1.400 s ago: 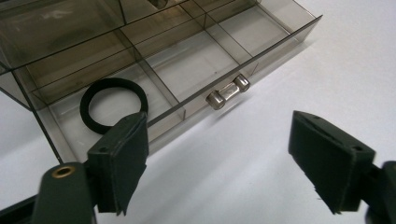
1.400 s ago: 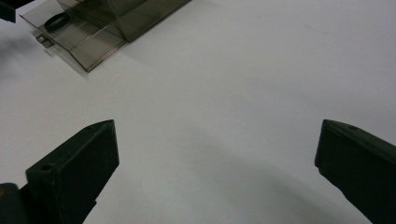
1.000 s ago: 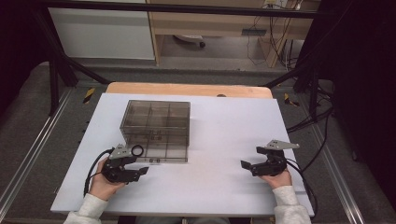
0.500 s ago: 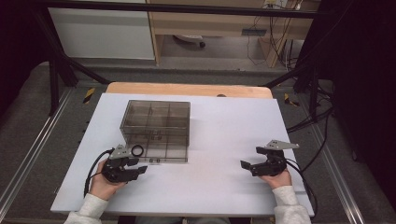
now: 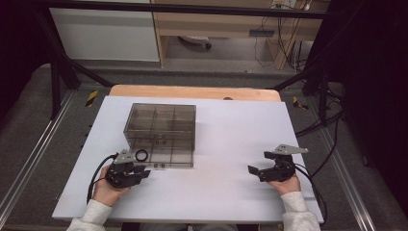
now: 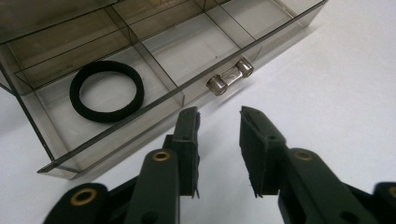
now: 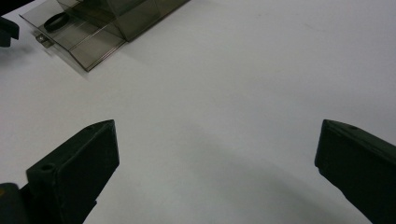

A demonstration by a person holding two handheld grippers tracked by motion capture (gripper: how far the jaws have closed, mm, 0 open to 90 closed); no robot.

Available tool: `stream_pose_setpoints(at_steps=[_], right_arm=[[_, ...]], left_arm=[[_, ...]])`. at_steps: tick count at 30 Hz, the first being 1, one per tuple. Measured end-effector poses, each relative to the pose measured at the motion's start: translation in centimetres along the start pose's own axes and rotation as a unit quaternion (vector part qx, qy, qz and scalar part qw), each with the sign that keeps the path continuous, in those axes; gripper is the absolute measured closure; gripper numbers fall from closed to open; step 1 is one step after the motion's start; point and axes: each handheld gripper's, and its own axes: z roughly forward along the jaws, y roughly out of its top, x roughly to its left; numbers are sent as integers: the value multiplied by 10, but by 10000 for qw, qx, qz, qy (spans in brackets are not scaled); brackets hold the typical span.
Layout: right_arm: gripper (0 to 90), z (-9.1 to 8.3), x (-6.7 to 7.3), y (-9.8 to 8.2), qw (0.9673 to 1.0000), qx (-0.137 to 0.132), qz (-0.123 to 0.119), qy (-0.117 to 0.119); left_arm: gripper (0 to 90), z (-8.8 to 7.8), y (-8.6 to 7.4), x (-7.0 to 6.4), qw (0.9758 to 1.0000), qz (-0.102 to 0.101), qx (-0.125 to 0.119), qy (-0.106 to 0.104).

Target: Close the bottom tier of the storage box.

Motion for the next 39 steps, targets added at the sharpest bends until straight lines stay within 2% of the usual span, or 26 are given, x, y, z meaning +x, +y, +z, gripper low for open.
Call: stream_pose_setpoints(at_steps=[20, 39], right_arm=[[3, 0, 0, 0, 10000, -2, 7, -5], [3, 0, 0, 0, 10000, 17, -1, -8]], left_arm=[[889, 6, 1, -1, 10000, 56, 9, 29], [891, 17, 4, 0, 9999, 94, 9, 126]])
